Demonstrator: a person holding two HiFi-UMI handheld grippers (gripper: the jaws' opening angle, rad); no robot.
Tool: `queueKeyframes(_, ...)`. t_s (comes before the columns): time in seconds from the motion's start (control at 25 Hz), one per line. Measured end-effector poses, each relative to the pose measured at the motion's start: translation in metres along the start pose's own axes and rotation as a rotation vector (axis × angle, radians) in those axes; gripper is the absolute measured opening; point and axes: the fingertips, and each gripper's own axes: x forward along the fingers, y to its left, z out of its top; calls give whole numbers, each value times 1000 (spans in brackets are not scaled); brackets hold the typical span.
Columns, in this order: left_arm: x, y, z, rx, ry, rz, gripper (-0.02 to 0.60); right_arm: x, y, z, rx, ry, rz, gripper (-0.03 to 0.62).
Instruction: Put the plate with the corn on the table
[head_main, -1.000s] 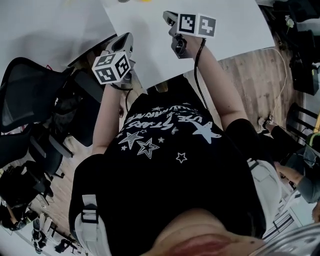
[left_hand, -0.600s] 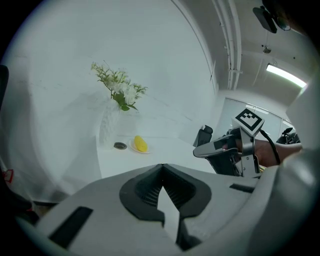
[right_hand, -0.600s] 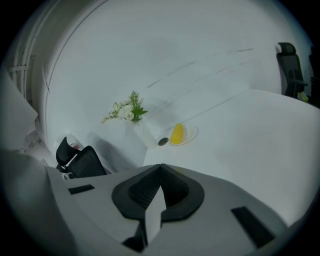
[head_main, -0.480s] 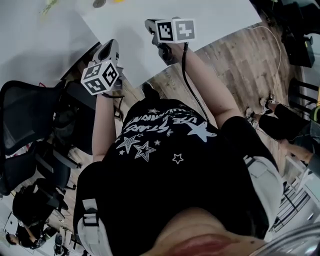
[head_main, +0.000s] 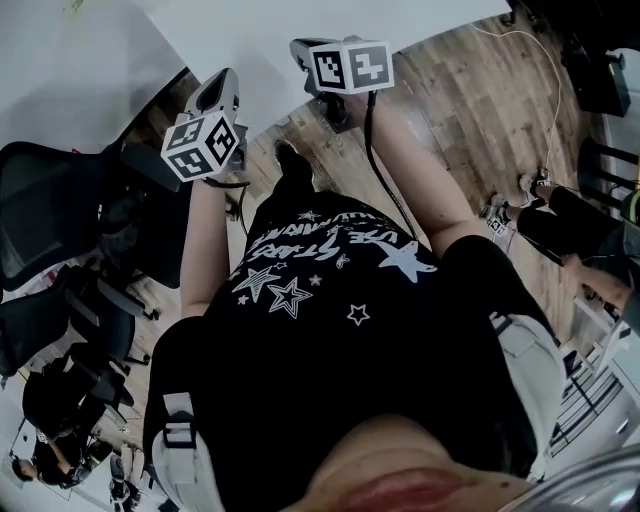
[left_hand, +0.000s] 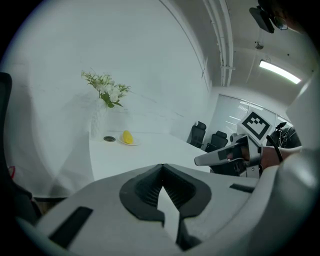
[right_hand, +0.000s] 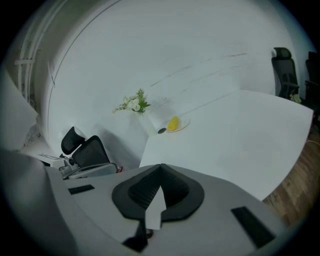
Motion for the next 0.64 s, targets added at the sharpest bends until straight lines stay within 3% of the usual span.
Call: queueKeyframes(0.64, -73, -74, -31, 43, -10, -21, 5, -87, 34, -56, -84, -48, -17, 6)
